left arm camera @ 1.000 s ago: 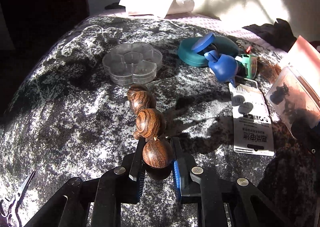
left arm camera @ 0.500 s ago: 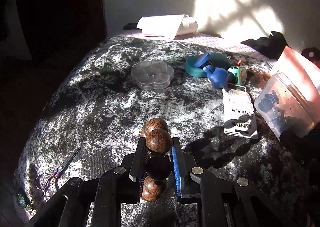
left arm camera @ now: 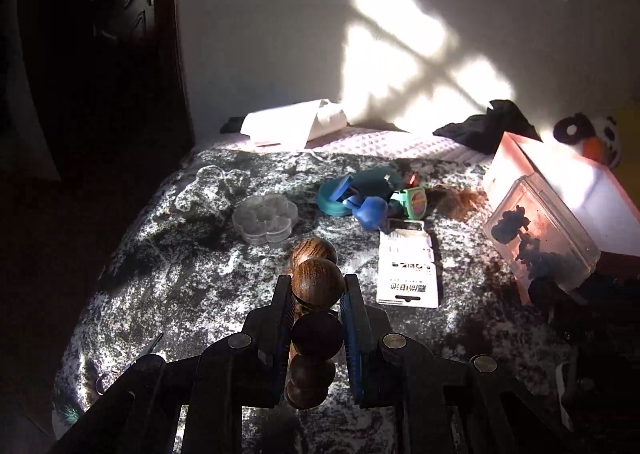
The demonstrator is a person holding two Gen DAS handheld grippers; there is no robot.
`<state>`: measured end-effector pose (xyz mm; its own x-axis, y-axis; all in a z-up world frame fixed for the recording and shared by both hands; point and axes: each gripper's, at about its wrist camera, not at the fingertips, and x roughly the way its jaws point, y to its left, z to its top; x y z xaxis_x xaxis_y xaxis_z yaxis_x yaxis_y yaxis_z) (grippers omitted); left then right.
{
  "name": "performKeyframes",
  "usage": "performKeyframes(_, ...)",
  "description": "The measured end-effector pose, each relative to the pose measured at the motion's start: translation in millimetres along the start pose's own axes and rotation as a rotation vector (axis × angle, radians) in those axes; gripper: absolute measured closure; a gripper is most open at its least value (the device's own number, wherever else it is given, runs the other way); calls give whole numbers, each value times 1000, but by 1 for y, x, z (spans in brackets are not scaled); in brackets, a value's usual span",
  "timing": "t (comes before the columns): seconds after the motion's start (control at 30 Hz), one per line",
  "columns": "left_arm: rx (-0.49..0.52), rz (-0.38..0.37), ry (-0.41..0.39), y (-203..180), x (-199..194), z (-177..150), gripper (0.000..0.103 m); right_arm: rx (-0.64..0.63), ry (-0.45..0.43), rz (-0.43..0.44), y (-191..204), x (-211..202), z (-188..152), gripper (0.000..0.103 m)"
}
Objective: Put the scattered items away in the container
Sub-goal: 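Carry the bead bracelet and clear plastic box over the pink box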
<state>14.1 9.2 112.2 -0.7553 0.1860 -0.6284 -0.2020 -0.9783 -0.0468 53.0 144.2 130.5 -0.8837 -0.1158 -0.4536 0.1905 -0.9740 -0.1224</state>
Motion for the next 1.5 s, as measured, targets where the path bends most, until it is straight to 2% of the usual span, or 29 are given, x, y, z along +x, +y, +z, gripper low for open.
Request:
performKeyframes(0.2, 74, -63, -48, -57, -16, 23, 85, 55, -50, -77, -43, -37, 0, 79)
performKeyframes(0.57, 221, -221, -112, -194, -24, 65, 85, 208, -133, -278, -155, -100, -7, 79)
performKeyframes(0.77, 283, -294, -114, -263, -9, 79, 85, 291, -150, -386, -221, -123, -18, 79)
performKeyframes(0.97, 306, -342, -76, -312, 29, 83, 85, 342, -145, -488, -283, -133, -28, 79)
performKeyframes(1.17, 325, -363, -29, -346, 74, 88, 85, 407, -111, -537, -331, -116, -41, 79)
performKeyframes(1.5, 354, -330, 43, -376, 153, 89, 85, 394, 47, -543, -371, -25, -53, 79)
